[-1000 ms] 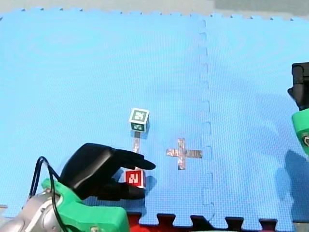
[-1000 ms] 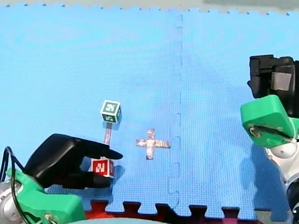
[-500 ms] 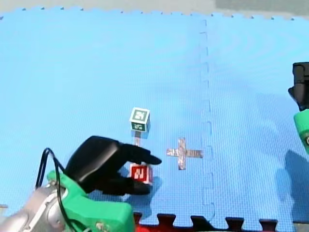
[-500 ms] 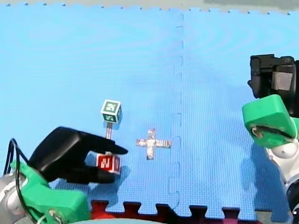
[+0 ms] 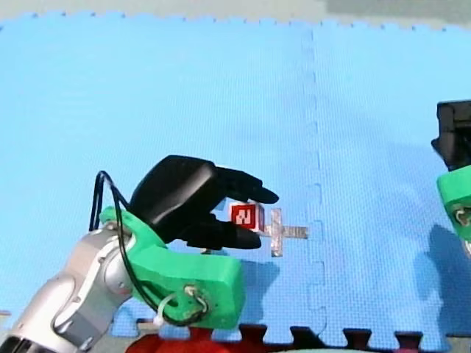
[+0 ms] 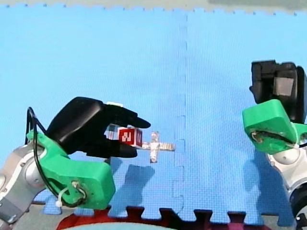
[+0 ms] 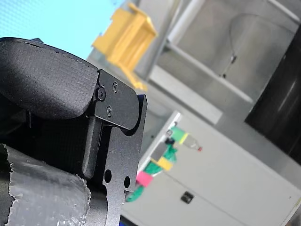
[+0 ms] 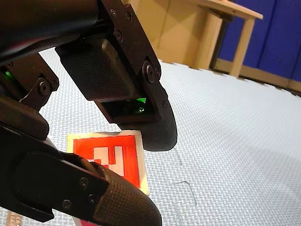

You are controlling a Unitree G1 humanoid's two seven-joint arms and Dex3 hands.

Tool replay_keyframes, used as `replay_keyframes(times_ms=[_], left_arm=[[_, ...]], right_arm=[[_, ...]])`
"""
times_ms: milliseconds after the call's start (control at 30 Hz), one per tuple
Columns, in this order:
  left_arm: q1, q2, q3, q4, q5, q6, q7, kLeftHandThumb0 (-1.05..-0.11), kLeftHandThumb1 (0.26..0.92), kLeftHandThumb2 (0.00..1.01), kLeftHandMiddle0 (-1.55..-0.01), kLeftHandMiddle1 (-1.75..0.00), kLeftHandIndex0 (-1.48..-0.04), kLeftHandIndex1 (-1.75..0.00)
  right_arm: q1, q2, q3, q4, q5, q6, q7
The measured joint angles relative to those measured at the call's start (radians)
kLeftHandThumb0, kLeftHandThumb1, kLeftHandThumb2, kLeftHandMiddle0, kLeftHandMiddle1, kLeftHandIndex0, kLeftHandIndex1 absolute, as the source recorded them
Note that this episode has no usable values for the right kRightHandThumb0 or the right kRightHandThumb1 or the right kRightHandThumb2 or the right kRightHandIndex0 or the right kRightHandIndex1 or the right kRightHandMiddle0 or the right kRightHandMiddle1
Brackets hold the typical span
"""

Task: Stack cube left

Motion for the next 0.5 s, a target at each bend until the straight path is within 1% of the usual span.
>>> replay_keyframes(times_ms=[167,367,500], left_arm=[[-0.023,-0.005,-0.001,0.028,-0.012,-0.010,-0.003,-0.490,0.780,0.00,-0.94,-1.72,-1.30,-0.03],[-0.052,-0.015,-0.001,0.035,-0.037,0.026,-0.057,-0.486,0.779,0.00,-0.94,-1.71,-1.30,-0.02],[-0.074,-0.022,-0.014,0.056,-0.029,0.039,-0.065,-0.483,0.780,0.00,-0.94,-1.73,-1.31,-0.02]], right_arm=[[0.001,0.005,0.001,0.000,0.002,0.000,0.000],[0.001,0.012,0.003,0.001,0.002,0.008,-0.003],[0.000,0.017,0.005,0.002,0.001,0.014,-0.009]])
